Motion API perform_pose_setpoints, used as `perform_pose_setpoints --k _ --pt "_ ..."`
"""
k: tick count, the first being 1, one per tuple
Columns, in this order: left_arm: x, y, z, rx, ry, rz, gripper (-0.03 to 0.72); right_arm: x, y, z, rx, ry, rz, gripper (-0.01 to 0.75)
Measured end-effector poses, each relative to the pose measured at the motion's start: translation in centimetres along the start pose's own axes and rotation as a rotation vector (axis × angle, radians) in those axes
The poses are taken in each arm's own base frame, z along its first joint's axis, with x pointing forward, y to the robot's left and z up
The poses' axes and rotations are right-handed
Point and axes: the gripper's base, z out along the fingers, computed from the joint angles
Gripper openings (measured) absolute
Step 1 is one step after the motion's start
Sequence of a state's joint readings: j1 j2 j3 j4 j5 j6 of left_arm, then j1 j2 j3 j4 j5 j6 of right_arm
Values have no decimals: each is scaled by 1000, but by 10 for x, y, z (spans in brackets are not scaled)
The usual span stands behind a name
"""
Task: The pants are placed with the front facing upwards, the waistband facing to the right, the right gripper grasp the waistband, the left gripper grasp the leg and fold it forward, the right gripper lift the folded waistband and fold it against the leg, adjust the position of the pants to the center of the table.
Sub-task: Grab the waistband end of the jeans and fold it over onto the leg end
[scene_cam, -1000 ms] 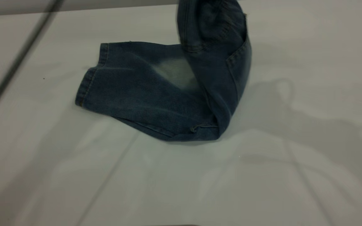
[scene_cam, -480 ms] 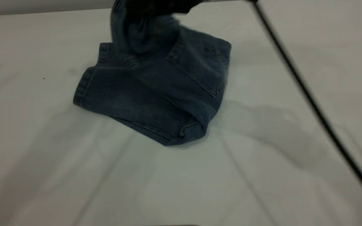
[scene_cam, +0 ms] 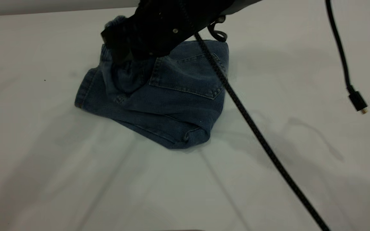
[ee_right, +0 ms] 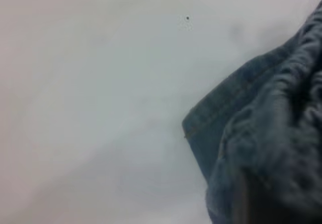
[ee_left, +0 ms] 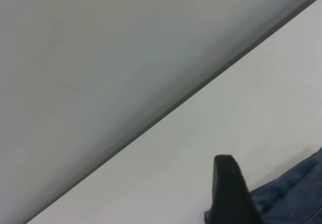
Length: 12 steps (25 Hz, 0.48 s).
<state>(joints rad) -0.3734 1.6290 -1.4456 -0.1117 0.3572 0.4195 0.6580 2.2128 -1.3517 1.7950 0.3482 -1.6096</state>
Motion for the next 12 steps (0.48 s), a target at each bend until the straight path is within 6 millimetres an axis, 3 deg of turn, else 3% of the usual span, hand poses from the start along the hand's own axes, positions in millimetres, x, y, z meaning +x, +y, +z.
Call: perform_pose_setpoints --k 7,9,12 --pt "1 -1 -1 12 12 -15 389 -15 10 -7 -45 1 31 506" --pt "-2 0 -6 8 -1 -15 389 -26 18 -13 -74 23 27 544" --pt "-13 3 -22 -11 -54 -13 389 -40 33 -18 -106 106 15 539"
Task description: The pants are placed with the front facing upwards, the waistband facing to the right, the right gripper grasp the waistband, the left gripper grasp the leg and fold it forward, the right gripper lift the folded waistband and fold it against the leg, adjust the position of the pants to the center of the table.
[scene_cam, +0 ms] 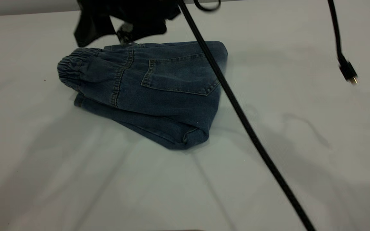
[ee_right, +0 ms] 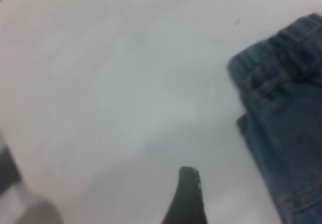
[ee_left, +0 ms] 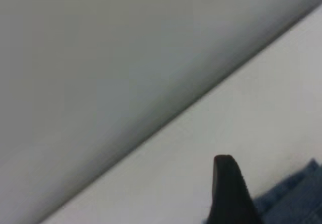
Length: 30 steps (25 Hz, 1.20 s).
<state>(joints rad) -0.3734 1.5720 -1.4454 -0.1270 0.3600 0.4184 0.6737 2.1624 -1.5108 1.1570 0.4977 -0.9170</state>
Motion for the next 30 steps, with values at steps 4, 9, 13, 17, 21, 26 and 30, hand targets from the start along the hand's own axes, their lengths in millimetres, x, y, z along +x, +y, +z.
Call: perform_pose_setpoints --k 4,9,13,17,21,26,30 --pt "-15 4 -24 -23 -71 3 389 -13 24 -4 76 154 -9 507" --pt "-26 6 -46 -39 -123 5 389 -33 32 -11 278 224 132 484" --pt "-30 7 -54 -46 -142 6 389 -42 26 2 341 244 298 482" --pt "-30 7 -55 -44 -141 5 389 -42 16 28 368 275 459 468" --pt "-30 7 -55 -41 -134 2 389 -42 6 52 365 248 643 446" --pt "-28 6 -55 -31 -112 -11 389 -30 -17 78 367 232 964 443" --pt "-25 5 -55 -18 -86 -18 389 -12 -37 95 428 228 1165 443"
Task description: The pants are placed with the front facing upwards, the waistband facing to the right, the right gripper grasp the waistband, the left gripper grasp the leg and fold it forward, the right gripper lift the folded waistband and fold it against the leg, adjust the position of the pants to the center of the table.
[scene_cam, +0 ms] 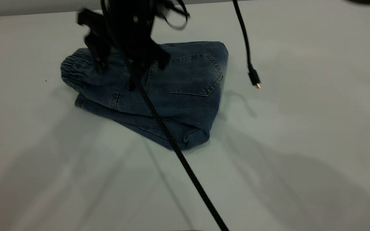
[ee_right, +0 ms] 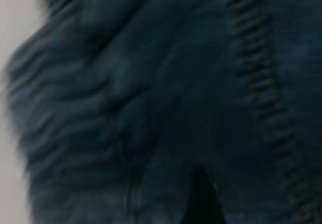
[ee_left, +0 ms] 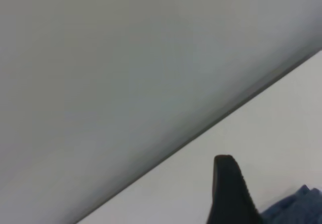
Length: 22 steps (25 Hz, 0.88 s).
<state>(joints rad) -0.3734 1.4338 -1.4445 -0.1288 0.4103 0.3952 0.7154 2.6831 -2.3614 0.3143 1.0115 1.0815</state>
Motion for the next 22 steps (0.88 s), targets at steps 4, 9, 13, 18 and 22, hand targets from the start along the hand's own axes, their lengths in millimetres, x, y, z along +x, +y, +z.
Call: perform_pose_setpoints --k 4,9,13,18,22 --pt "2 -1 0 10 23 -3 389 -4 -8 12 42 -11 107 442" --pt "3 -1 0 14 32 -5 389 -6 -11 13 73 -42 100 442" --pt "4 -2 0 20 47 -5 389 -1 -17 23 134 -51 60 442" --pt "5 -2 0 22 52 -5 389 7 -16 26 153 -56 -25 441" --pt "5 -2 -1 26 61 -5 389 12 -16 28 170 -44 -121 440"
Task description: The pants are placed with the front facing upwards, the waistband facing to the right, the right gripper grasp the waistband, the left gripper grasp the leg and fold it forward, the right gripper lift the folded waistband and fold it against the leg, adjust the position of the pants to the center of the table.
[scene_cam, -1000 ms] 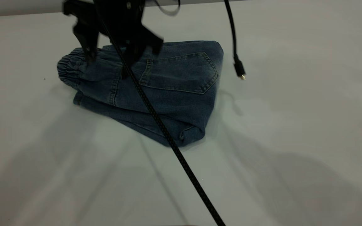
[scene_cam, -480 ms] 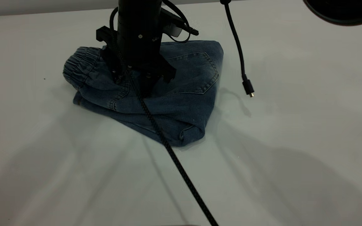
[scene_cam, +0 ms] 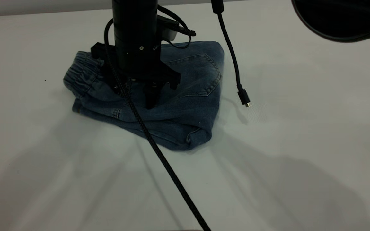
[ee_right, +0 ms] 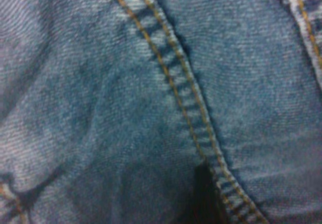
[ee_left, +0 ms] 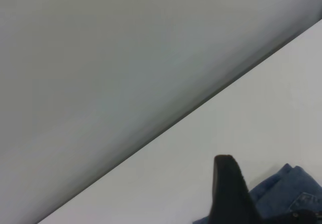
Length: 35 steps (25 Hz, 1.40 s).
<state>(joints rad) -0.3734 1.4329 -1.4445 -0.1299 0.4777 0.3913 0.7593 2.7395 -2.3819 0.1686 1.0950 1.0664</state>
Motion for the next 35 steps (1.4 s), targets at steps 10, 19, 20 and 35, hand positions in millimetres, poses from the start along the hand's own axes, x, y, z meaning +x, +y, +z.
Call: perform_pose_setpoints --k 10,19,20,35 --pt "0 0 0 0 1 0 389 5 -7 0 114 5 -333 440" --pt "0 0 0 0 0 0 389 3 -5 -18 128 -29 -431 440" --pt "0 0 0 -1 -2 0 389 2 -3 -27 133 -46 -462 440" --pt "-29 -2 -133 -28 -163 20 389 43 5 -328 -187 -465 -931 440"
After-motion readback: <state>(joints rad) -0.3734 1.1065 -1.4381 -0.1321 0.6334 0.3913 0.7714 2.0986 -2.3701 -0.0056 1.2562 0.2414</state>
